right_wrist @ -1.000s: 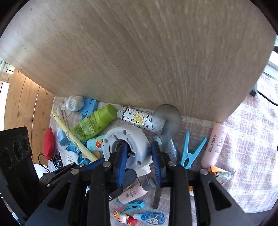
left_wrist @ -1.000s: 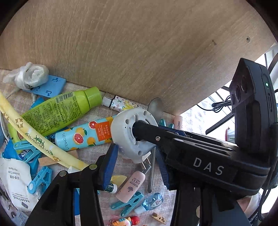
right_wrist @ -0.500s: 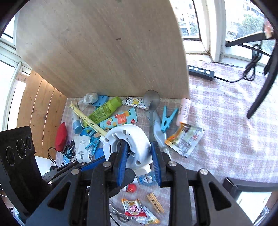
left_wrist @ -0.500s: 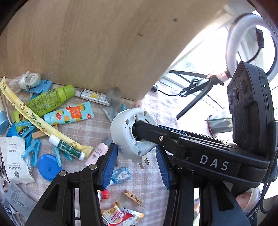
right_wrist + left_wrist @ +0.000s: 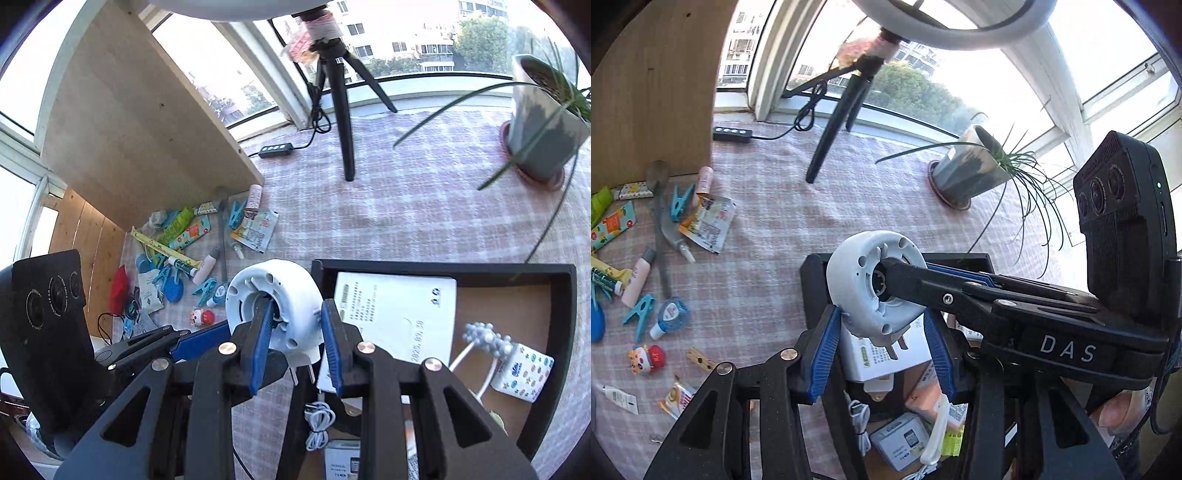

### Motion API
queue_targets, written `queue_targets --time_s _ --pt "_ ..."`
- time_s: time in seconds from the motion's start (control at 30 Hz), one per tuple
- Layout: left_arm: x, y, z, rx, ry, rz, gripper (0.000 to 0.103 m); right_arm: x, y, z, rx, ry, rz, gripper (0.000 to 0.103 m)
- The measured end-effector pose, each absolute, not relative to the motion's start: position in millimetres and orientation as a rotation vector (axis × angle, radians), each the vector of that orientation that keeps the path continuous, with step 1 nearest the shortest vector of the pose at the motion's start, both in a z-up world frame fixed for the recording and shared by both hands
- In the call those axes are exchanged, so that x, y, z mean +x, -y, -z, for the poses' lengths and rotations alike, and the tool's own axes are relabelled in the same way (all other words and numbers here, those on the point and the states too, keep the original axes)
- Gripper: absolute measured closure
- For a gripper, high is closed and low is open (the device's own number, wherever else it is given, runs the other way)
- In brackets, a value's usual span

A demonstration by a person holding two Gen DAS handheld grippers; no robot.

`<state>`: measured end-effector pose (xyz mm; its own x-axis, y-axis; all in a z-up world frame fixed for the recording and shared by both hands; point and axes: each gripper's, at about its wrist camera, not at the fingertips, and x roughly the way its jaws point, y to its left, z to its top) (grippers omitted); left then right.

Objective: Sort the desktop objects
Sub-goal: 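Carry the white fitting into the tray and open the right gripper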

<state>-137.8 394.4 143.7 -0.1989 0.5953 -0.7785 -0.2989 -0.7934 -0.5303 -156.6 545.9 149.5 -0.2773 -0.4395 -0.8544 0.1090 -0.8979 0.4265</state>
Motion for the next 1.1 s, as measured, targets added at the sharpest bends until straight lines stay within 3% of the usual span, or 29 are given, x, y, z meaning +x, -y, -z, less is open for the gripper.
queue_targets --time_s 0.37,0.63,0.77,1.1 --pt "-108.0 -520.7 -157.0 -1.455 0.187 -1.859 0.059 -102.2 -664.6 -166.6 1.638 0.537 2.419 0.076" --pt "-91.7 -572.4 -147.2 -1.474 0.08 -1.778 0.064 -85.9 -701.9 -168.9 1.648 0.599 2.448 0.078" --pt "-85.7 -572.6 -152.6 -1.452 0.036 -1.798 0.064 -84.2 -707.9 -164.3 1.665 0.608 2.465 0.078" --pt "-100.5 -527.7 -150.3 -1.494 0.123 -1.855 0.064 -90.4 -686.4 -158.2 1.667 0.582 2.414 0.078"
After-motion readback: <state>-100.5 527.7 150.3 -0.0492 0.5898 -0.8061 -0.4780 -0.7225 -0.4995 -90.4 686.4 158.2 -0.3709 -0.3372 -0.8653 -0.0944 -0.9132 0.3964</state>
